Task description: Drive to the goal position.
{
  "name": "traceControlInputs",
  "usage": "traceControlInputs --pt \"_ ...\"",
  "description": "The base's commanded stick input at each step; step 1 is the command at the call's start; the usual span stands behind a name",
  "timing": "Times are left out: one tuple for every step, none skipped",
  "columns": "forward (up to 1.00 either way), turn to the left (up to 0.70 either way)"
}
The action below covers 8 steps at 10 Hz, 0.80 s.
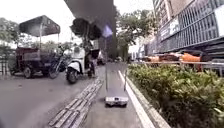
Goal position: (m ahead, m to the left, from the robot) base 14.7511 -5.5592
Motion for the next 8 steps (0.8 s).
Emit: traceControlInputs --pt "0.69 0.01" --pt "0.69 0.01" --pt "0.69 0.01" --pt "0.69 0.01" --pt "0.69 0.01" --pt "0.69 0.01" --pt "0.46 0.03" --pt "0.45 0.03"
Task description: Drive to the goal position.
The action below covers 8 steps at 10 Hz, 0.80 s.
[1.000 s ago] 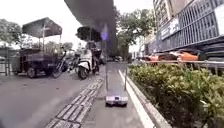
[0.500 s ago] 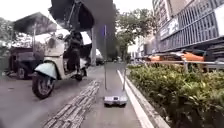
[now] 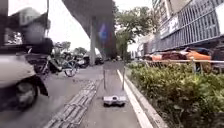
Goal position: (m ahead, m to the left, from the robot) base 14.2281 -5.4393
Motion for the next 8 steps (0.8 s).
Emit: traceControlInputs --pt "0.45 0.03" --pt "0.45 0.03" --pt "0.45 0.03" --pt "0.45 0.03" --pt "0.45 0.03" --pt "0.45 0.03" --pt "0.45 0.03" --pt "0.45 0.03"
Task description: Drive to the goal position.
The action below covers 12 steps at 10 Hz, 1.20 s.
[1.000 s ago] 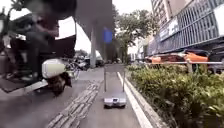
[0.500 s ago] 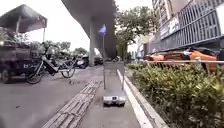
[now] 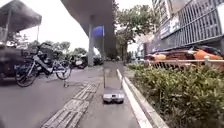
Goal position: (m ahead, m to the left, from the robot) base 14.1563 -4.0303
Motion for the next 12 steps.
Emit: traceControlInputs --pt "0.45 0.03" --pt "0.45 0.03" --pt "0.45 0.03" --pt "0.45 0.03" --pt "0.45 0.03" --pt "0.45 0.03" --pt "0.45 0.03" --pt "0.45 0.03" --pt "0.45 0.08" --pt "0.45 0.23" --pt "0.45 0.09" --pt "0.64 0.01"
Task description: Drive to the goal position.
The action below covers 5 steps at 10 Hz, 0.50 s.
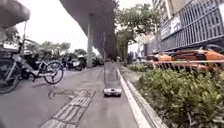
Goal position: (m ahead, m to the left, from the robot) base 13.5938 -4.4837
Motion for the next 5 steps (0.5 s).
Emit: traceControlInputs --pt "0.70 0.01" --pt "0.70 0.01" --pt "0.70 0.01" --pt "0.70 0.01" --pt "0.70 0.01"
